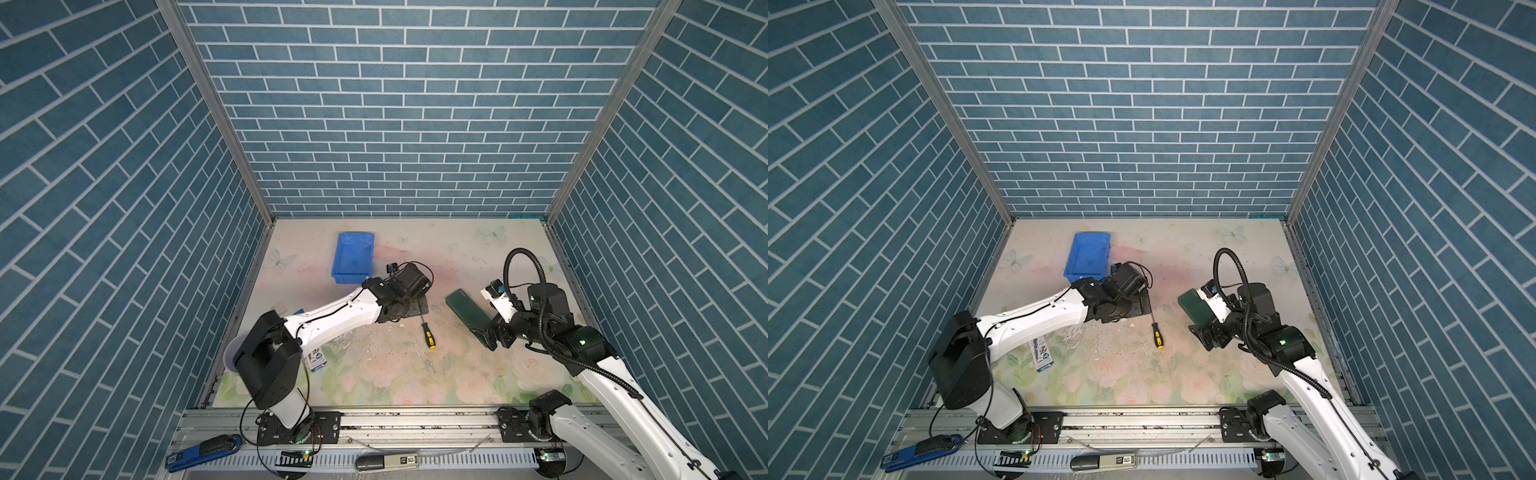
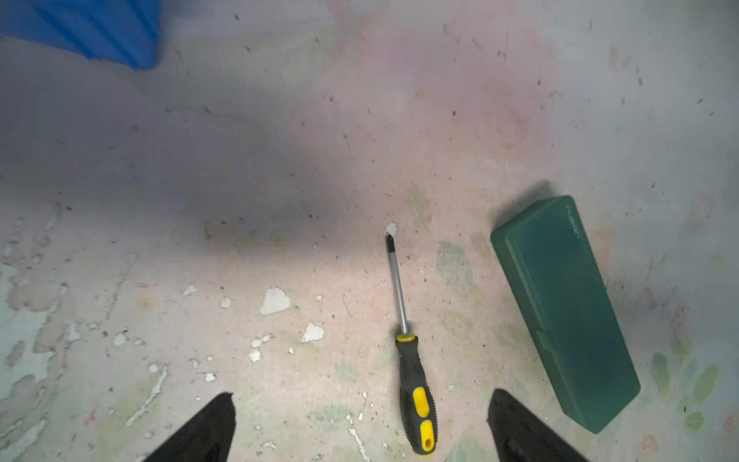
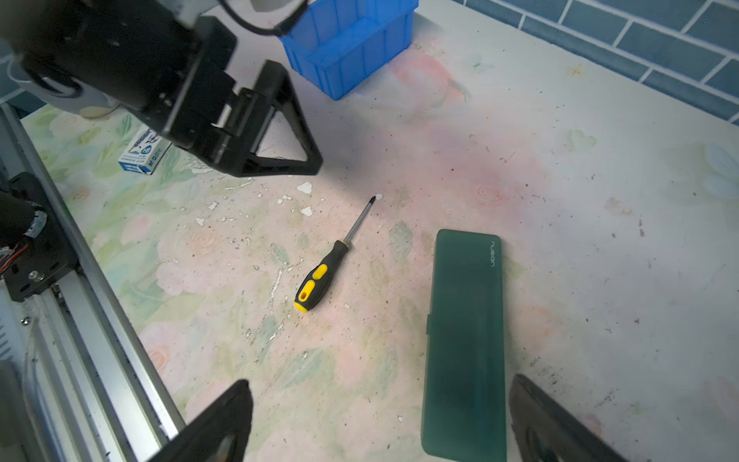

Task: Put the screwdriver in the bin
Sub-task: Pick up the screwdriver from the center of the table.

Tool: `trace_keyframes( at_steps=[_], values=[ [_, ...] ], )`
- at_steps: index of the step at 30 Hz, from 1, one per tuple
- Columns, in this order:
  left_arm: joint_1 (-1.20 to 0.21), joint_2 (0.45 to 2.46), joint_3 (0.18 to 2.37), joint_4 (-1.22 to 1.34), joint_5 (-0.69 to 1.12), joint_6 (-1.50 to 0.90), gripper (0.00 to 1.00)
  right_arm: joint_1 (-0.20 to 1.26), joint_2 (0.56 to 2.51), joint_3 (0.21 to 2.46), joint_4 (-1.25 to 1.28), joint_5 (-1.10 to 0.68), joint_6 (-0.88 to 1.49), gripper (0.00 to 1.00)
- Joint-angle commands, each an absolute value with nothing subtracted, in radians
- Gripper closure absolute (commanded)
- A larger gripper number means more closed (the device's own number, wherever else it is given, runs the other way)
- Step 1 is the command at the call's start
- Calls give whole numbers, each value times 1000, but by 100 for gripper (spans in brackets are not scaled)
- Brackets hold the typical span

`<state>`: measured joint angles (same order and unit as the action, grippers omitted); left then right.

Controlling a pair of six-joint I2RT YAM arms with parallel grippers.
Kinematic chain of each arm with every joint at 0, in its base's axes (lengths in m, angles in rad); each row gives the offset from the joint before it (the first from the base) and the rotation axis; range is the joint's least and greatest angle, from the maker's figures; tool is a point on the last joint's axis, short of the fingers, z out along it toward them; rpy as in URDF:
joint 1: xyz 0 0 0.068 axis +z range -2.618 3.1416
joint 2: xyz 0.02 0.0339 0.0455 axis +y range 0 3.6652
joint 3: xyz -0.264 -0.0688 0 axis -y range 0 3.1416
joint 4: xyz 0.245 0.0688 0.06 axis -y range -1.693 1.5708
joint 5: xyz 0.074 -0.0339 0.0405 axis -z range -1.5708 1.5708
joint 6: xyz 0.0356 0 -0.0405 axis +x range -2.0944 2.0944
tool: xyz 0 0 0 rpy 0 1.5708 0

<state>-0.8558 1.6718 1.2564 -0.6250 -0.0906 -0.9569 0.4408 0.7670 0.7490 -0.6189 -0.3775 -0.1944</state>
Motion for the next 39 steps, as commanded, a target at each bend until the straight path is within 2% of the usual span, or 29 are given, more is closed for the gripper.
trace_keyframes(
  at_steps=[1,9,25,39],
  values=[
    [-864,1766,1336,-730,34,-921,0,447,758,783,-661,-411,-259,1],
    [-897,2003,1585,-1003,117,-821,5,449,764,779,-676,-429,-252,1],
    [-930,2128,1640,-988,170,-807,37,449,745,761,-663,-432,-233,1],
    [-930,2149,1620,-968,179,-811,69,449,753,761,-648,-430,-220,1]
  ],
)
